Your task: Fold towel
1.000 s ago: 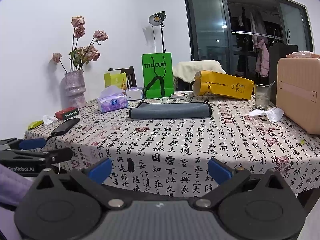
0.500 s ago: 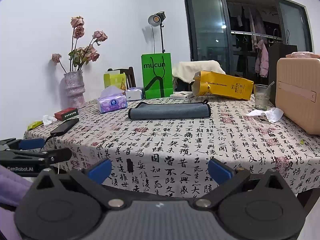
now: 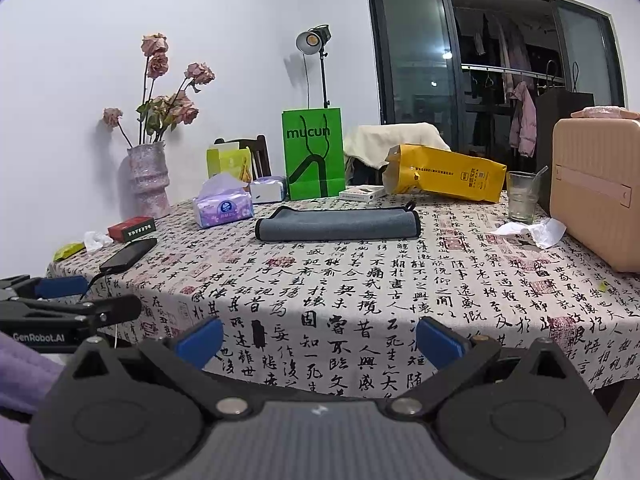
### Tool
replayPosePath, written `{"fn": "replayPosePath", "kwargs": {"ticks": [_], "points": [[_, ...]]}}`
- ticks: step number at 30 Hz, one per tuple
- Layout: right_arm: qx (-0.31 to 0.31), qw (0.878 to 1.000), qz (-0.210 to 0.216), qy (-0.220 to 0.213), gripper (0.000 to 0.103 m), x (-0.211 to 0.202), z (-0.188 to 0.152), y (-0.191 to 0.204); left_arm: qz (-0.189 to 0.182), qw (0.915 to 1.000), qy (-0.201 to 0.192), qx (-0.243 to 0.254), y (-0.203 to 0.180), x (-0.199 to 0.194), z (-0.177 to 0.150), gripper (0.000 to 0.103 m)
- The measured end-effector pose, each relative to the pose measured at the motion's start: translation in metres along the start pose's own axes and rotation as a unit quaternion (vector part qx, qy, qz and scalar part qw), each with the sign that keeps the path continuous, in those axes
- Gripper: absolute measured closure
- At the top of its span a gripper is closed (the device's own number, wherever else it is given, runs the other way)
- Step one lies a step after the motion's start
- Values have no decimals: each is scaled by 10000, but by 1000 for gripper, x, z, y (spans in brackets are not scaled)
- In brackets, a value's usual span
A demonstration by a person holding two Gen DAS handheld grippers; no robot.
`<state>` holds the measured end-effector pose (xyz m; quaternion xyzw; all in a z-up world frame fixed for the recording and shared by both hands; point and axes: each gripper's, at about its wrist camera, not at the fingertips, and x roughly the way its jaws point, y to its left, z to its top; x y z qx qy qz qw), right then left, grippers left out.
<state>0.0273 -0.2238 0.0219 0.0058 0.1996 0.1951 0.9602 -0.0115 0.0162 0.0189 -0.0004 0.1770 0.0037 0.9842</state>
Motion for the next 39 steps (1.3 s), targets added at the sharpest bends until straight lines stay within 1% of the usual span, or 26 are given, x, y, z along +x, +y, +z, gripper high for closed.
{"fn": "replayPosePath", "kwargs": {"ticks": [39], "points": [[46,10000,32,30,0,2,-1,0,-2,10000,9,12,0,1,0,0]]}}
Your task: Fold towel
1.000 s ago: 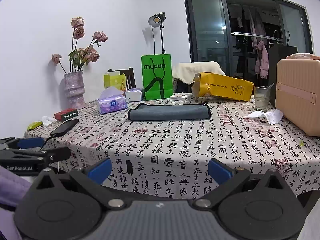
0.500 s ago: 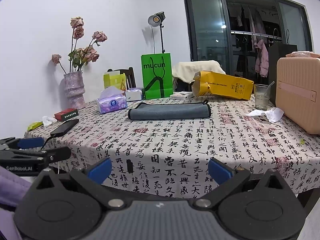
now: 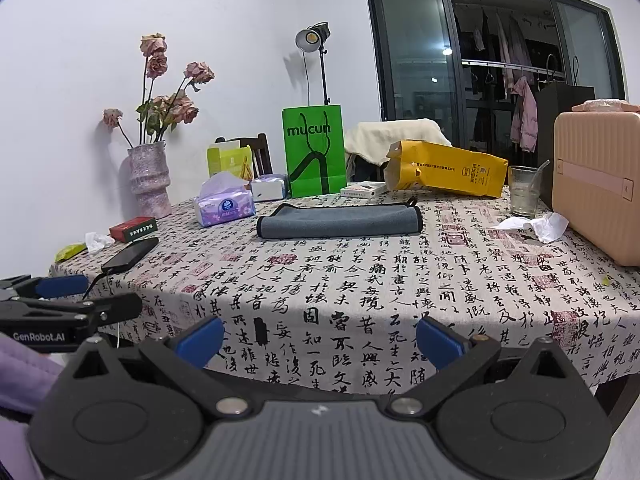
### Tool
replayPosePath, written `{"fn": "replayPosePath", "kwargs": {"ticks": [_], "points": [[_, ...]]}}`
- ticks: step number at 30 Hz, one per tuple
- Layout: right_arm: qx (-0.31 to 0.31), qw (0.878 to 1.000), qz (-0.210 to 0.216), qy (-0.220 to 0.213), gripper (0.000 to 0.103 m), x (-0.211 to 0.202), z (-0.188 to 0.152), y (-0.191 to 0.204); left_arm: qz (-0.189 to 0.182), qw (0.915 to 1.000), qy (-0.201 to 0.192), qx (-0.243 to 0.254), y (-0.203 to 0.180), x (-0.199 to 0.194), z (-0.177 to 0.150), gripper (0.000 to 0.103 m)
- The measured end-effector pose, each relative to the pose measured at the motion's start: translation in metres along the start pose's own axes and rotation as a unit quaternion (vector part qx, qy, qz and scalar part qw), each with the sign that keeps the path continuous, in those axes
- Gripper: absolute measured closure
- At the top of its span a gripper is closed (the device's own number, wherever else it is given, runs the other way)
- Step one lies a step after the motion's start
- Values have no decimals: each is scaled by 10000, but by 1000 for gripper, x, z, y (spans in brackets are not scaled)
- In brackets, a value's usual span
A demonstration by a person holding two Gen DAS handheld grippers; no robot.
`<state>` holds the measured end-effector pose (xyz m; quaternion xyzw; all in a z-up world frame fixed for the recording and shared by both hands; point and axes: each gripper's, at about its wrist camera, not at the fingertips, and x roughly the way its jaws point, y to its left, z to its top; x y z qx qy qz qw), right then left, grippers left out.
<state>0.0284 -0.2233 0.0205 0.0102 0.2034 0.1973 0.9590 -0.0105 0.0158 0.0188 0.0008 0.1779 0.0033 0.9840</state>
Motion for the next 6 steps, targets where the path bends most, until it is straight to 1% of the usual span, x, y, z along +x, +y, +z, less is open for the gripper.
{"fn": "replayPosePath", "kwargs": {"ticks": [6], "points": [[50,10000,27,38,0,2,-1,-1,-37,10000,13,22,-1,1,-1,0]]}}
